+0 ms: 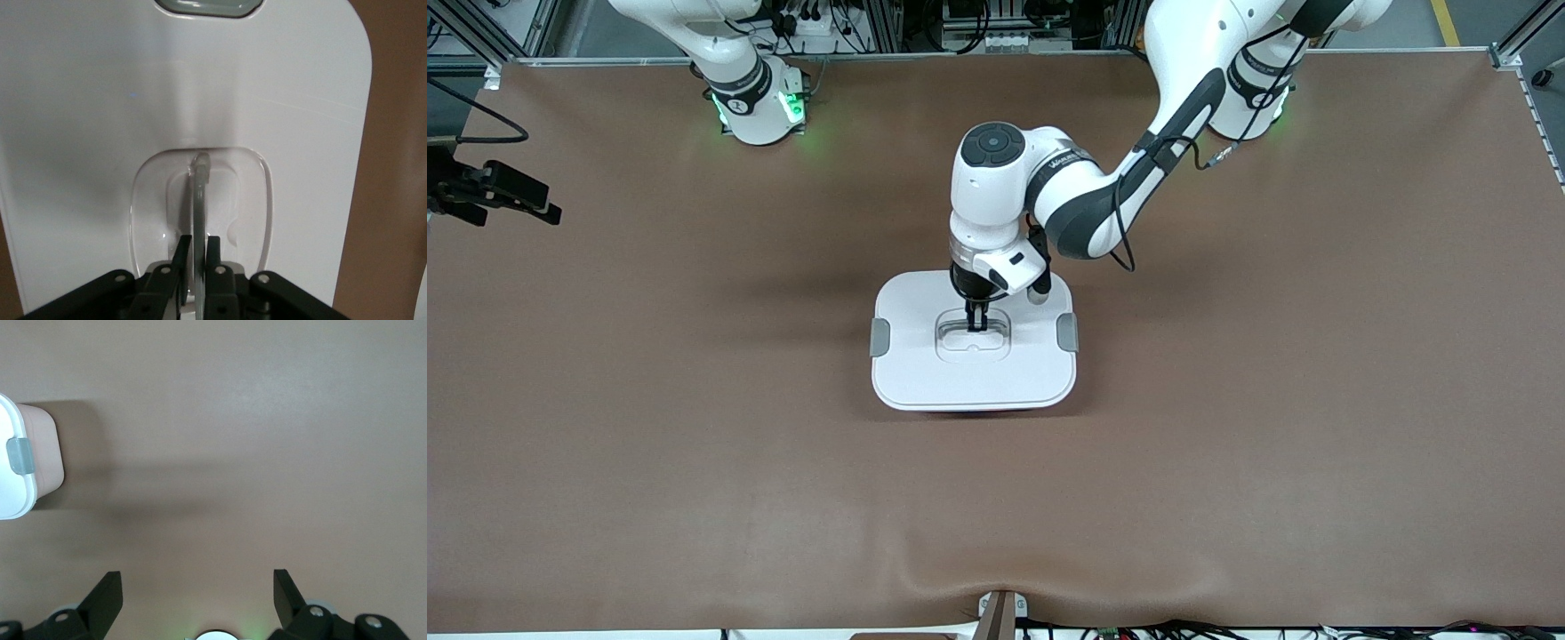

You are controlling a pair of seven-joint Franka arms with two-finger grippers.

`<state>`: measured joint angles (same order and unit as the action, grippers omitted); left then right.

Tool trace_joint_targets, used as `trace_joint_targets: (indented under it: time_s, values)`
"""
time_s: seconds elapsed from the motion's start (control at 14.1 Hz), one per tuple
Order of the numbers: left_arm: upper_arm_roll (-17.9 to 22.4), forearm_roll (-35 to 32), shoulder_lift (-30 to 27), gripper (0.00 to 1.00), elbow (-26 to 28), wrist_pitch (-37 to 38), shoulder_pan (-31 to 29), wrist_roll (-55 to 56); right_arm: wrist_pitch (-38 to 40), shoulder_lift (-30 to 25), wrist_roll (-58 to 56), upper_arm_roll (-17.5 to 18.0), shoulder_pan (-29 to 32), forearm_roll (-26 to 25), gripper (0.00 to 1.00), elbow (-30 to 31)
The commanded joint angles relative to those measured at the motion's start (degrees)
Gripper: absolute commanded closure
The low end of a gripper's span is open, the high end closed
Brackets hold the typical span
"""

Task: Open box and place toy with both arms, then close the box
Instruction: 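Open the left gripper and lift it off the lid handle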

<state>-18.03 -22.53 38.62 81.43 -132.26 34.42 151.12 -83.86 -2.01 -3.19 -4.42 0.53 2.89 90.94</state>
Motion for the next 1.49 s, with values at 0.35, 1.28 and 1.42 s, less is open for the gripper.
trace_joint_targets:
  time_s: [0.35, 1.28, 1.42]
  values:
    - [0.28, -1.38, -1.88, 0.0, -1.28, 3.31, -0.23, -0.21, 0.8, 0.34, 0.37, 0.12, 0.18, -0.69, 0.0, -0.68]
    - [-0.51, 2.57, -13.65, 0.0, -0.84, 15.89, -9.27, -32.0, 0.8, 0.6, 0.28, 0.12, 0.09, -0.52, 0.0, -0.42]
    - [-0.51, 6.42, -15.41, 0.0, -0.75, 16.59, -11.99, -38.14, 0.89, 0.51, 0.2, 0.12, 0.09, -0.52, 0.0, -0.42]
